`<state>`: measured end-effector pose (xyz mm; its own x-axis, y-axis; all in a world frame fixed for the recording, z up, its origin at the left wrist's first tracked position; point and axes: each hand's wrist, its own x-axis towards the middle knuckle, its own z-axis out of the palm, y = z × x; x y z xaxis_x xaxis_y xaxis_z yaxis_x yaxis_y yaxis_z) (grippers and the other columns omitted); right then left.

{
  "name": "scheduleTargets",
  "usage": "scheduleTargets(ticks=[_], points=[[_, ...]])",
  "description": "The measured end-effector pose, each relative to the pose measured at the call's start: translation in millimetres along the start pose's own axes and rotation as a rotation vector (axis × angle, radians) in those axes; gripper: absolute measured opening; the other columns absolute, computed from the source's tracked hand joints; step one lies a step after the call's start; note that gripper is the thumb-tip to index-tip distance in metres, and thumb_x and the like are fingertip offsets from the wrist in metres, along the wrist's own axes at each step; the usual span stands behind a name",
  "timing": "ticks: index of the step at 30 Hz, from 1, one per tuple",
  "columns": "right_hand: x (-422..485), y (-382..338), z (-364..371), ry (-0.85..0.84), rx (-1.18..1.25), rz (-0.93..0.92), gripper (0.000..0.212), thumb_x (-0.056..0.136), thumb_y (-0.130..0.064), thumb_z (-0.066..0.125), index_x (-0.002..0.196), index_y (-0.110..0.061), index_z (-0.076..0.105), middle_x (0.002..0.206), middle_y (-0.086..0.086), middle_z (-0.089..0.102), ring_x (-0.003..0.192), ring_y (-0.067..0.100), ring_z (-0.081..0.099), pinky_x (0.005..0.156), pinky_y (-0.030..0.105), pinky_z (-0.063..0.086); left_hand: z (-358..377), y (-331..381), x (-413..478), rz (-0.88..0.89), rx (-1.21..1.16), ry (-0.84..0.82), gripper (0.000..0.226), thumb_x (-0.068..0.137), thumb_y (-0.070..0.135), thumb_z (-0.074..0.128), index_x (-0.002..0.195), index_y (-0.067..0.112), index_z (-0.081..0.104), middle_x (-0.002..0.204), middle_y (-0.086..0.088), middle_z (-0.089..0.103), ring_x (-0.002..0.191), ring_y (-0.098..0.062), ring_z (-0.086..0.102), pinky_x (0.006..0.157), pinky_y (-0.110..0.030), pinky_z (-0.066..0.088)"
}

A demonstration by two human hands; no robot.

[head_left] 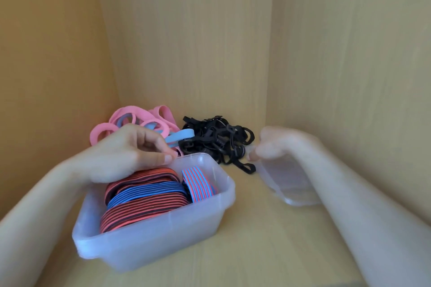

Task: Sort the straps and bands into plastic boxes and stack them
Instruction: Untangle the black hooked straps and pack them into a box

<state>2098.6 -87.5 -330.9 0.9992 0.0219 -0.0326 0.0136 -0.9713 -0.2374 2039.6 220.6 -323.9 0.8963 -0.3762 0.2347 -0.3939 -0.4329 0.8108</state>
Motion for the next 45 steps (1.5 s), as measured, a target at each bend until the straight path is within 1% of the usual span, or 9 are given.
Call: scheduleTargets(ticks=[7,15,24,27,32,34,38,42,45], points=[[-3.6,2.0,-7.6,-0.004,0.061,0.018,0.033,0.085,-0.043,0.070,0.078,-0.015,0.053,0.084,-0.002,0.060,0.076,0.019,0.058,0.060,0.028,0.041,-1.5,0.7,-0.9,-0.024,0.035,-0.004,0.011,0.084,0.002,0.072,0.076,0.007,0.078,0.087,-0.011,0.078,0.076,-0.010,0.072,0.069,-0.013,0.052],[-14.7,-6.8,-24.1,0.204,0.190,-0.090,0.021,0.074,-0.024,0.060,0.062,-0.018,0.043,0.060,0.000,0.037,0.060,0.022,0.034,0.059,0.033,0.027,-2.6,0.1,-0.3,-0.014,0.056,-0.002,0.009,0.074,0.023,0.077,0.080,0.018,0.081,0.088,-0.008,0.079,0.081,-0.015,0.073,0.075,-0.019,0.055],[-43.9,-19.9,-54.0,0.580,0.605,-0.554,0.024,0.082,-0.009,0.062,0.062,-0.012,0.048,0.050,-0.009,0.047,0.048,0.009,0.041,0.051,0.025,0.036,2.1,1.5,4.5,-0.027,0.167,0.116,0.012,0.087,0.007,0.076,0.079,0.014,0.081,0.085,-0.006,0.079,0.092,-0.028,0.073,0.093,-0.039,0.056],[-46.7,-21.9,-56.8,0.732,0.728,-0.642,0.030,0.087,-0.004,0.061,0.063,-0.015,0.047,0.050,-0.015,0.044,0.048,0.002,0.036,0.048,0.015,0.031,4.8,1.9,8.0,-0.027,0.191,0.157,0.009,0.087,0.007,0.076,0.081,0.012,0.080,0.084,-0.005,0.079,0.091,-0.025,0.073,0.091,-0.036,0.056],[-46.5,-22.2,-59.2,0.929,0.992,-0.677,0.022,0.089,-0.012,0.057,0.072,-0.004,0.045,0.060,0.014,0.052,0.054,0.021,0.043,0.053,0.030,0.036,7.0,2.6,14.2,-0.009,0.221,0.162,0.009,0.087,0.007,0.076,0.080,0.012,0.079,0.079,0.003,0.078,0.076,-0.007,0.071,0.075,-0.018,0.055],[-45.3,-24.7,-58.1,0.971,1.077,-0.669,0.025,0.094,-0.008,0.057,0.072,-0.009,0.044,0.055,0.006,0.055,0.046,0.020,0.051,0.046,0.028,0.042,6.9,2.5,16.5,0.005,0.232,0.142,0.010,0.087,0.007,0.076,0.080,0.013,0.080,0.077,0.006,0.077,0.071,0.001,0.068,0.069,-0.012,0.049],[-44.5,-34.3,-53.1,0.953,1.304,-0.634,0.023,0.100,-0.005,0.055,0.078,-0.011,0.050,0.072,0.019,0.055,0.052,0.020,0.063,0.048,0.030,0.055,5.4,1.1,23.3,0.005,0.130,0.208,0.013,0.092,0.018,0.072,0.083,0.012,0.078,0.074,0.002,0.074,0.065,-0.002,0.062,0.062,-0.014,0.046],[-45.7,-46.4,-44.5,0.771,1.609,-0.605,0.021,0.101,-0.005,0.055,0.081,-0.009,0.051,0.074,0.005,0.063,0.062,0.021,0.065,0.056,0.031,0.058,2.4,6.9,31.9,-0.089,-0.066,0.342,0.045,0.103,0.041,0.049,0.087,0.010,0.078,0.082,-0.005,0.076,0.070,-0.008,0.066,0.057,-0.019,0.046],[-48.3,-58.8,-34.8,0.627,1.713,-0.606,0.020,0.101,-0.004,0.055,0.082,-0.008,0.051,0.074,0.008,0.062,0.061,0.023,0.064,0.057,0.032,0.058,-2.3,9.6,28.6,-0.109,-0.298,0.337,0.044,0.103,0.037,0.049,0.090,0.004,0.075,0.076,-0.004,0.075,0.064,-0.010,0.066,0.055,-0.020,0.050]])
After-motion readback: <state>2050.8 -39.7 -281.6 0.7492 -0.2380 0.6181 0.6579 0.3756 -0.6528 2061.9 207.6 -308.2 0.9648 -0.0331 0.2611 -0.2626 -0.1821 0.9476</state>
